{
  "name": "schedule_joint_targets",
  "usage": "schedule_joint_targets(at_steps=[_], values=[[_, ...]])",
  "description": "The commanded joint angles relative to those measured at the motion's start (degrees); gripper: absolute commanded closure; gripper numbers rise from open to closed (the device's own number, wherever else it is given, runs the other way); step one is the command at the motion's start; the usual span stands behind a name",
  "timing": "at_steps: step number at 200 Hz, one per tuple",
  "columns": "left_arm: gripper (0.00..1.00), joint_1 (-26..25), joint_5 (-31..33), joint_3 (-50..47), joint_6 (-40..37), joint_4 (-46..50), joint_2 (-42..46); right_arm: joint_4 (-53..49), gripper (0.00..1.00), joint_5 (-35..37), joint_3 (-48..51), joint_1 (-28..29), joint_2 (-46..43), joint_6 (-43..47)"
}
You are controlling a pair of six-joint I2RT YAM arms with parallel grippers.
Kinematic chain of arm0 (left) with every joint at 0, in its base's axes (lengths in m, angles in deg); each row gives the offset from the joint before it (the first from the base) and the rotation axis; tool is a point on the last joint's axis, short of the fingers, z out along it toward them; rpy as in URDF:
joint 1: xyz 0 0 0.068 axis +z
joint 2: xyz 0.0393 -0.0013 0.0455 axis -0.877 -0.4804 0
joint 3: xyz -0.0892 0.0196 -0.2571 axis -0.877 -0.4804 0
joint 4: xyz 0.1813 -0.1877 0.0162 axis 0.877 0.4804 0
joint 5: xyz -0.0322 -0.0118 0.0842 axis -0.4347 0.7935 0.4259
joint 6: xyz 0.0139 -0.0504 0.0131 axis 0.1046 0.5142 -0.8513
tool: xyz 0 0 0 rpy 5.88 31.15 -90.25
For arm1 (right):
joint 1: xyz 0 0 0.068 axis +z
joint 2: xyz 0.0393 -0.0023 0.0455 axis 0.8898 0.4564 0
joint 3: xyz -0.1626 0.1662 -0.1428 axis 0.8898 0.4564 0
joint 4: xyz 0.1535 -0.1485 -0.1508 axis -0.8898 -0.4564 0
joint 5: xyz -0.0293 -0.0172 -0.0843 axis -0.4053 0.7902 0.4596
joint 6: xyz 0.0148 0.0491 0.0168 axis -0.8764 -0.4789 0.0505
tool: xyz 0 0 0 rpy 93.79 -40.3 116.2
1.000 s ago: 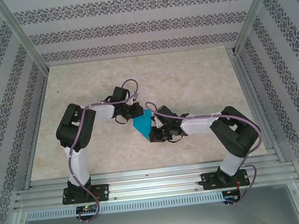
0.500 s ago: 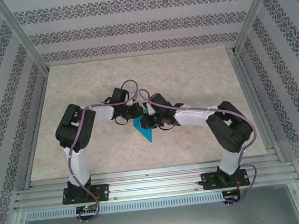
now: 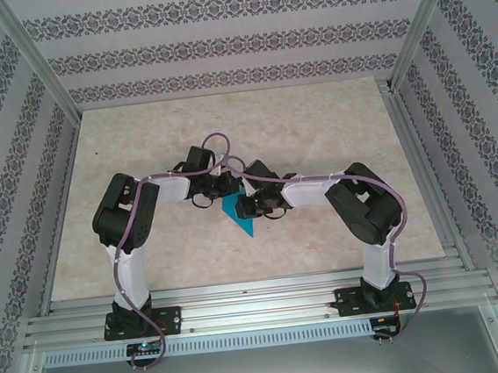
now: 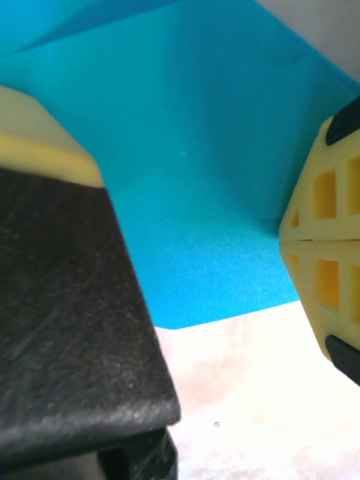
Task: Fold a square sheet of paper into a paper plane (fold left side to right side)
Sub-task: Fourth fold the wing at the center of the table.
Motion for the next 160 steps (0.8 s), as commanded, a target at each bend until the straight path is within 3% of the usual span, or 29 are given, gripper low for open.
schedule_joint_targets(at_steps=[1, 117, 160], values=[[0.91, -0.3, 4.9, -1.1, -2.2, 3.1, -2.5, -4.2, 0.93, 1.4, 3.1, 1.0, 0.0, 2.6], [0.91, -0.3, 6.2, 0.1, -3.2, 4.9, -2.9, -12.2, 0.93, -0.4, 14.6, 4.7, -10.7, 4.0], [0.89, -0.3, 4.2, 0.6, -2.5, 5.1, -1.6, -16.4, 0.89, 1.5, 14.9, 2.7, -19.6, 4.1]])
